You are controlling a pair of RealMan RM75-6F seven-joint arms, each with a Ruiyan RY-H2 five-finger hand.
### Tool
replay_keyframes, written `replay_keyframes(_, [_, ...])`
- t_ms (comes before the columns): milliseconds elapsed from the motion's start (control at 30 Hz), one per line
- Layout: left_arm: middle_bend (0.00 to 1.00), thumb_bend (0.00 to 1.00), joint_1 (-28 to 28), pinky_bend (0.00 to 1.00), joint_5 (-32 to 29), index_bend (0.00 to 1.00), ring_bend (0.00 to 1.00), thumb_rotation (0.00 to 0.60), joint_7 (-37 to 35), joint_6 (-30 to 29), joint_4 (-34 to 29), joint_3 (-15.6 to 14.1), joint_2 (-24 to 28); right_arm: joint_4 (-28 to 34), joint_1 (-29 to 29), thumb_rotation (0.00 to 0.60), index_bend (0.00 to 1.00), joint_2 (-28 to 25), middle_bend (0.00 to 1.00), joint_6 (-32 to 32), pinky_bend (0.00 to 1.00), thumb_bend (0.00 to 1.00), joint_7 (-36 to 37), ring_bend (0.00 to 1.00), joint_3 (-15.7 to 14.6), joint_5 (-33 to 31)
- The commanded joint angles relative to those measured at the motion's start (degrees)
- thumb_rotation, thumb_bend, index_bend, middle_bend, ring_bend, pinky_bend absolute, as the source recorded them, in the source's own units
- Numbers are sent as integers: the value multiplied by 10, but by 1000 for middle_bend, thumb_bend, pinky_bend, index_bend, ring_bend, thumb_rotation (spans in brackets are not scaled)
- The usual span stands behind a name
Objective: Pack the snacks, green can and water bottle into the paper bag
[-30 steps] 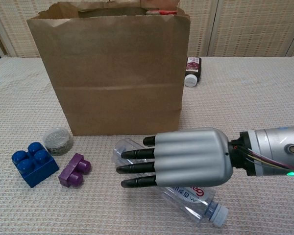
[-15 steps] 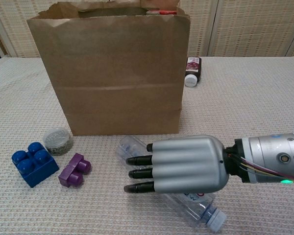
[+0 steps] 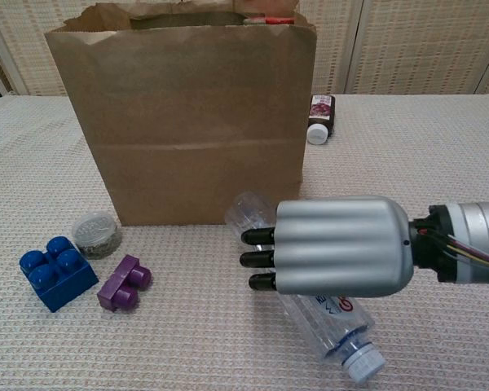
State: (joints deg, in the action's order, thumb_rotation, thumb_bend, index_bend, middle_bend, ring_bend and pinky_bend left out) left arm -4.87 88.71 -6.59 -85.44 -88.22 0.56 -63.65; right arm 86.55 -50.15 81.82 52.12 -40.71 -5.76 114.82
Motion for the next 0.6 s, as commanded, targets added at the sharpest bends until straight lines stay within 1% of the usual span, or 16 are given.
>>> replay_keyframes(33, [0, 346, 0, 0, 0, 44, 0, 600, 1, 0, 0, 0, 0, 37, 23, 600, 721, -43, 553, 58, 808, 402, 11, 478, 0, 10])
replay_keyframes(233, [0, 347, 0, 0, -1, 44, 0, 600, 7, 0, -1, 0, -1, 88, 72, 600, 714, -116, 553, 179, 809, 402, 14, 478, -1, 42])
replay_keyframes(333, [0, 347, 0, 0, -1, 44, 0, 600, 10, -1, -2, 1, -1, 101, 96, 600, 713, -141, 553, 234, 809, 402, 14, 478, 5, 55])
replay_keyframes(400, [0, 347, 0, 0, -1, 44, 0, 600, 13, -1, -3, 1, -2, 107, 113, 600, 713, -153, 553, 271, 812, 402, 22, 478, 16, 52])
replay_keyframes(467, [0, 346, 0, 0, -1, 44, 0, 600, 15, -1, -3, 1, -2, 116, 127, 600, 713, -159, 553, 292, 815, 402, 29, 478, 32, 30])
replay_keyframes(600, [0, 347, 0, 0, -2, 44, 0, 600, 19, -1, -4, 1, -2, 138, 134, 600, 709, -160, 553, 300, 819, 402, 47, 478, 71, -16])
